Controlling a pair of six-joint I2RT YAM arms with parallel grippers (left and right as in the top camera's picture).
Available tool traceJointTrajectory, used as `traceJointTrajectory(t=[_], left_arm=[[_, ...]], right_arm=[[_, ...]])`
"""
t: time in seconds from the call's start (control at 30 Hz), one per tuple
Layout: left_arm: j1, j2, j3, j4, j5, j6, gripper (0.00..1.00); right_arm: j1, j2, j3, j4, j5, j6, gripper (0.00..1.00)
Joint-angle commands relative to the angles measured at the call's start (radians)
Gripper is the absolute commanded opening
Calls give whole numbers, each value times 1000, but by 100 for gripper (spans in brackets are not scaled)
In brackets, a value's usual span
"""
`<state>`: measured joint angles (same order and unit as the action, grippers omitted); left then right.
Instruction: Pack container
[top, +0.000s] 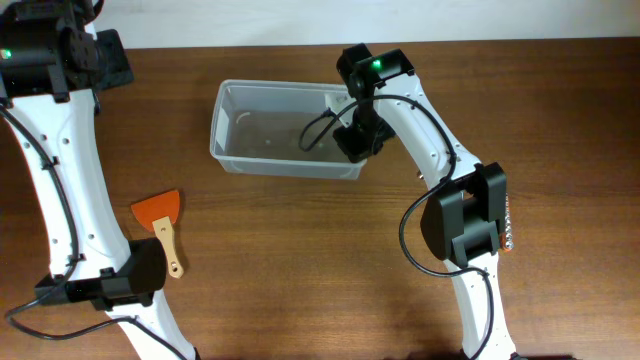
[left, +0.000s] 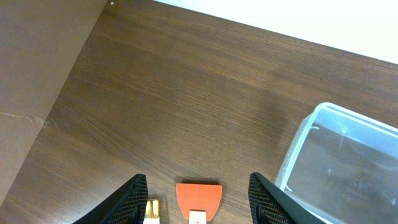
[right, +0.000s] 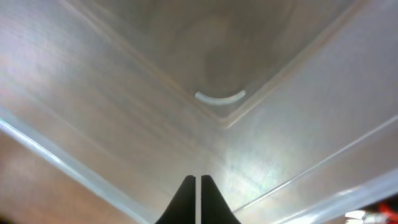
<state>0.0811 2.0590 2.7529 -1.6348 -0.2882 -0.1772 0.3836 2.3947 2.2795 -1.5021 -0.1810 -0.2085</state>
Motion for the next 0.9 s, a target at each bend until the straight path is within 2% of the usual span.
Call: traceJointTrajectory(t=[0.0, 0.43, 0.57, 0.7, 0.87], left_arm=[[5, -14, 13, 6, -4, -9, 54], [5, -14, 13, 5, -4, -8, 54], [5, -14, 13, 6, 6, -6, 54], [-4, -14, 13, 15, 77, 81, 54], [-45, -13, 6, 36, 195, 243, 54]], right_arm=[[-4, 4, 9, -48, 8, 0, 5], [-4, 2, 9, -164, 8, 3, 4], [-6, 2, 13, -130, 9, 2, 5], [-15, 0, 99, -90, 13, 3, 6], [-19, -5, 333, -104, 28, 3, 7]])
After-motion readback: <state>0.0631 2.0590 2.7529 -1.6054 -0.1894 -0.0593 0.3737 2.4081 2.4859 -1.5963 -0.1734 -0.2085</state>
